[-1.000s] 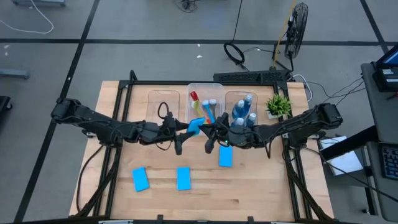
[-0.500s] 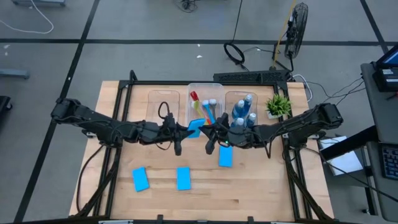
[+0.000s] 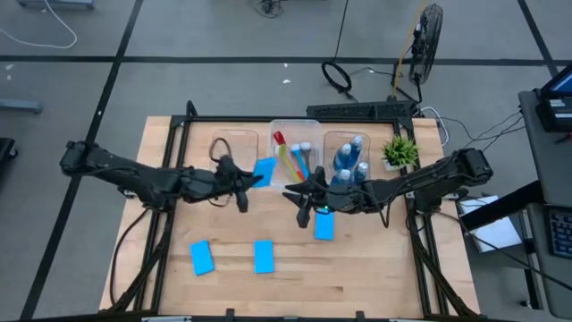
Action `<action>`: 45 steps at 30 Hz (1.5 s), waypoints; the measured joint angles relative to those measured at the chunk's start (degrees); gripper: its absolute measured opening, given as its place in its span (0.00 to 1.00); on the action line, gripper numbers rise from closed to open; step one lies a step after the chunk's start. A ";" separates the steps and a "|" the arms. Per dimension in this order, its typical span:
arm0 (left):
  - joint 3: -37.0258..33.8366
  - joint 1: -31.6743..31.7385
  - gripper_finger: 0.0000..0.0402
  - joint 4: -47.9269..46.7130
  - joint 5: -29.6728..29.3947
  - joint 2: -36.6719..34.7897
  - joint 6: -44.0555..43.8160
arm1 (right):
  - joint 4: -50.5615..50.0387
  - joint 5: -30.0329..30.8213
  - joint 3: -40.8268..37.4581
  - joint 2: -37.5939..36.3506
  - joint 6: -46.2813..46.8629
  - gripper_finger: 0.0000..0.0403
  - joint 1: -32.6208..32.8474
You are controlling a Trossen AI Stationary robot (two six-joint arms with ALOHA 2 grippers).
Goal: Pick & Place Kitchen Sink Supplies
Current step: Put the blue sponge into the left transparent bin
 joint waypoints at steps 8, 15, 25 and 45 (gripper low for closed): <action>0.07 -0.15 0.02 -12.75 -10.31 -11.51 -2.06 | -1.93 -6.28 0.00 0.02 -0.10 0.35 0.00; 0.04 -0.15 0.02 -26.02 -19.97 -17.66 -10.11 | -2.13 -15.04 0.00 0.04 -0.29 0.36 0.00; 0.04 6.11 0.02 -45.36 -12.13 -15.70 -32.95 | -1.74 -16.57 0.00 0.02 1.63 0.35 0.00; 0.04 25.06 0.02 -40.29 14.96 -2.20 -30.10 | 1.35 -16.52 0.02 0.02 1.70 0.33 0.15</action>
